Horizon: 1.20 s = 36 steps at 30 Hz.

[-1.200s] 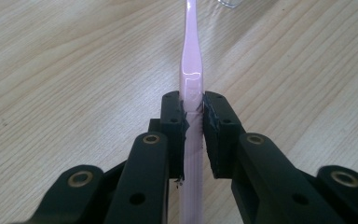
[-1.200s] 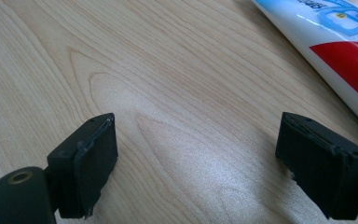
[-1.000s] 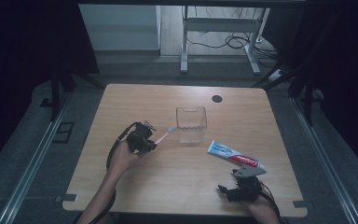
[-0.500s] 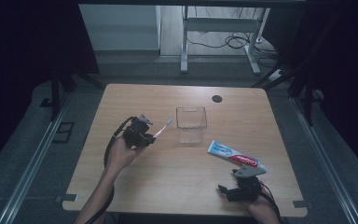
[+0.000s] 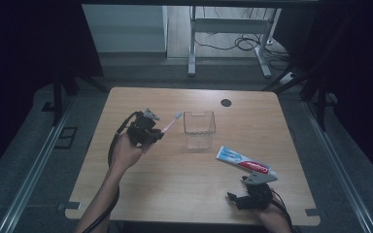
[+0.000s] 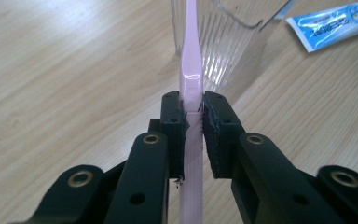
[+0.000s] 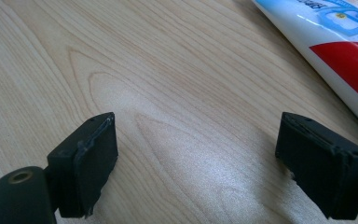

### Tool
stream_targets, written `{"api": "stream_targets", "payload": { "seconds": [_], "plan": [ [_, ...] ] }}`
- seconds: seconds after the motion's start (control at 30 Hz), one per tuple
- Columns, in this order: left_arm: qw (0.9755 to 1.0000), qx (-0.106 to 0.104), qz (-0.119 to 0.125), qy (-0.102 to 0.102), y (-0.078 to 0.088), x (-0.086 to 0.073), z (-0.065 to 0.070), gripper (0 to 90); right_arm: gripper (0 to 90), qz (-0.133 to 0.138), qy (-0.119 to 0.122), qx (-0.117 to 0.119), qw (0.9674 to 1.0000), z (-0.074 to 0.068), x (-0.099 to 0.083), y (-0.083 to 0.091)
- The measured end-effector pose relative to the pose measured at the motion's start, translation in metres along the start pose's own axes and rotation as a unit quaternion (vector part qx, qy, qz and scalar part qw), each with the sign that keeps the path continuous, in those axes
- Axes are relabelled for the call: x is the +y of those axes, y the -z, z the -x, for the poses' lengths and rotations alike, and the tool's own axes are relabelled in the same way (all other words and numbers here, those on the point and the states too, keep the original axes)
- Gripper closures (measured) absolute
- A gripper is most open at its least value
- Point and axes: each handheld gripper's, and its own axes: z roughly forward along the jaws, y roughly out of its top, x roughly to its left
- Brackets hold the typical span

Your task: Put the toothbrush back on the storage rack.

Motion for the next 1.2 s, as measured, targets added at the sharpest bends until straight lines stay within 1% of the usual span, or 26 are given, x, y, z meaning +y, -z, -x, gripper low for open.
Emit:
{"api": "stream_targets", "payload": {
  "seconds": [0.2, 0.43, 0.5, 0.87, 1.1, 1.2],
  "plan": [
    [0.9999, 0.000, 0.015, -0.006, 0.006, 0.012, 0.003, 78.9, 12.4, 0.000, 0.000, 0.000, 1.0000, 0.000, 0.000, 0.000],
    [0.9994, -0.003, 0.032, -0.010, 0.007, 0.027, 0.007, 78.9, 12.4, 0.000, 0.000, 0.000, 1.0000, 0.000, 0.000, 0.000],
    [0.9993, -0.009, 0.036, -0.009, 0.005, 0.030, 0.009, 78.9, 12.4, 0.000, 0.000, 0.000, 1.0000, 0.000, 0.000, 0.000],
    [0.9984, -0.014, 0.047, -0.027, -0.002, 0.052, 0.017, 78.9, 12.4, 0.000, 0.000, 0.000, 1.0000, 0.000, 0.000, 0.000],
    [0.9976, -0.021, 0.059, -0.027, -0.008, 0.065, 0.020, 78.8, 12.5, 0.000, 0.000, 0.000, 1.0000, 0.000, 0.000, 0.000],
    [0.9975, -0.025, 0.060, -0.029, -0.012, 0.069, 0.021, 78.9, 12.4, 0.000, 0.000, 0.000, 1.0000, 0.000, 0.000, 0.000]
  ]
}}
